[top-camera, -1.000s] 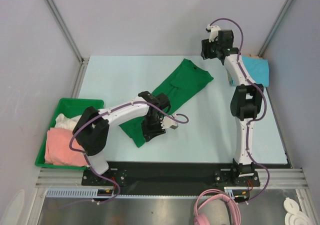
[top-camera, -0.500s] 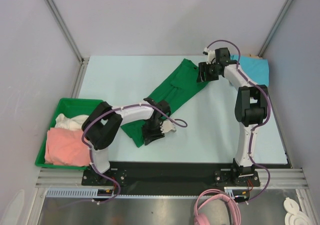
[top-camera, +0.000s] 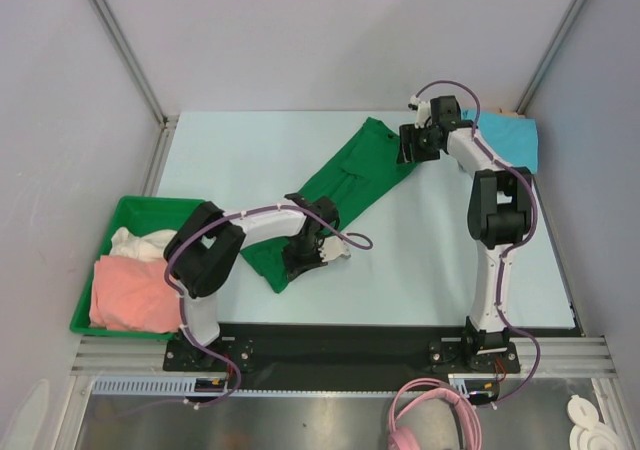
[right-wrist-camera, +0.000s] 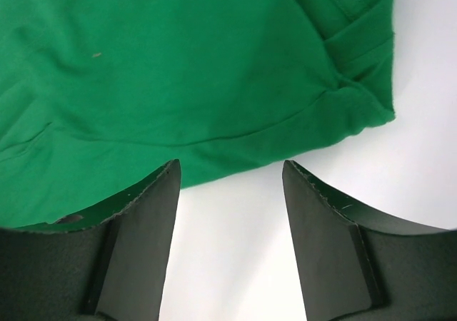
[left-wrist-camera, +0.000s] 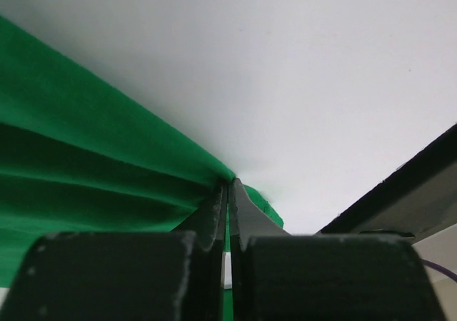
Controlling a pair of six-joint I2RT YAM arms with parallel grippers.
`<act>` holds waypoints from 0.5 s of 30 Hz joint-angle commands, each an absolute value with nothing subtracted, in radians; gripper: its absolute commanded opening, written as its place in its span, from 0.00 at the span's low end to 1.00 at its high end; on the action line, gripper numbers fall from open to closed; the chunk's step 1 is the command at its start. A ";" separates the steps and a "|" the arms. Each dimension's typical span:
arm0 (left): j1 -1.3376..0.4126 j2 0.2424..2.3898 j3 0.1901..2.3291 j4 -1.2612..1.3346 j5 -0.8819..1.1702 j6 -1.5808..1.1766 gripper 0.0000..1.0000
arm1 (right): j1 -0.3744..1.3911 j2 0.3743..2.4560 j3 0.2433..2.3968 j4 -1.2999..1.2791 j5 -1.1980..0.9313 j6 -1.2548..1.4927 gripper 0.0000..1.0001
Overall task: Fold and stack the t-shirts
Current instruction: Fold the tshirt
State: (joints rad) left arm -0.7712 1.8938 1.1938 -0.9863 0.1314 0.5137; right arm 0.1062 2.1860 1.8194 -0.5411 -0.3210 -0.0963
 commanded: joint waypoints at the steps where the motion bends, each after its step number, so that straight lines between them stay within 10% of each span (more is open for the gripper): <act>1: -0.796 1.993 1.112 -0.942 0.221 0.506 0.00 | 0.087 2.249 1.887 -0.529 -0.285 -0.071 0.64; 15: -0.940 1.945 1.276 -1.083 0.370 0.492 0.00 | 0.127 2.450 2.101 -0.526 -0.267 -0.075 0.63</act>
